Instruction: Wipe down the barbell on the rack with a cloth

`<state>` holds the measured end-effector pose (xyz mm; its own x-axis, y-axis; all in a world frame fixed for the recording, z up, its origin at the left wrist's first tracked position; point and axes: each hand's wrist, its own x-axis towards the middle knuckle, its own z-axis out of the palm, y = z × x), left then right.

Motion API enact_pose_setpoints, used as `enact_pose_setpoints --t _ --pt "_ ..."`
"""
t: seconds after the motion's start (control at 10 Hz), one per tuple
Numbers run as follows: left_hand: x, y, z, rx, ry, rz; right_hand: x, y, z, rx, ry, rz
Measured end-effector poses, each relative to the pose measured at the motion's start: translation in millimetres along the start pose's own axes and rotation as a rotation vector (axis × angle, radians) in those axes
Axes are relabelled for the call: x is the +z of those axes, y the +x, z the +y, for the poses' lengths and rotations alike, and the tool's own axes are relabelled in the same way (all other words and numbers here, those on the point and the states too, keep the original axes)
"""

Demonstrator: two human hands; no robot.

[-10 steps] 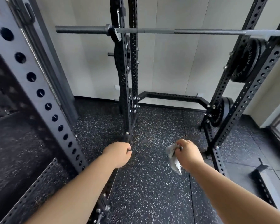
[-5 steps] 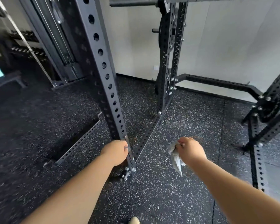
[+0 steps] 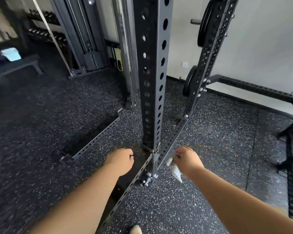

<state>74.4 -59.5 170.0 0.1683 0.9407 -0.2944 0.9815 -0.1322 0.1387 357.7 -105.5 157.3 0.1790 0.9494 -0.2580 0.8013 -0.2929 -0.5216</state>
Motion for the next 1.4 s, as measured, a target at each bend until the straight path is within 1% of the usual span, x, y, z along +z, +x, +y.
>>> enact_pose_setpoints --t 0.1,0.3,0.5,0.6,0.7,0.8,0.9,1.0,1.2,1.3,1.4 --pt "7.5 22.1 -21.1 0.001 -0.02 -0.023 28.8 20.7 -25.5 0.032 0.03 -0.052" --pt "32.6 66.4 -51.9 0.034 -0.059 -0.083 77.1 62.2 -65.0 0.044 -0.007 -0.109" --pt "63.4 109.3 -66.3 0.084 -0.08 -0.139 111.1 102.0 -80.1 0.073 -0.077 -0.169" --pt "81.7 127.2 -72.1 0.093 -0.077 -0.157 127.1 119.5 -81.7 0.124 -0.089 -0.22" --pt "102.3 141.8 -74.0 0.086 -0.092 -0.192 146.3 129.1 -79.2 0.092 -0.079 -0.187" --pt "124.2 153.1 -73.2 0.098 -0.094 -0.23 166.1 134.4 -74.9 0.041 -0.188 -0.266" --pt "133.8 158.3 -71.8 0.127 -0.079 -0.251 174.7 134.8 -74.4 -0.022 -0.411 -0.408" --pt "136.4 161.1 -71.2 0.138 -0.073 -0.24 177.9 133.0 -69.3 -0.045 -0.44 -0.433" --pt "124.5 160.1 -70.1 0.12 -0.085 -0.228 155.9 117.4 -61.6 -0.123 -0.373 -0.421" --pt "110.2 154.1 -63.7 0.126 -0.051 -0.242 139.3 107.4 -55.4 -0.159 -0.35 -0.354" --pt "98.0 149.9 -52.7 0.137 -0.049 -0.229 124.9 97.1 -38.4 -0.135 -0.308 -0.284"
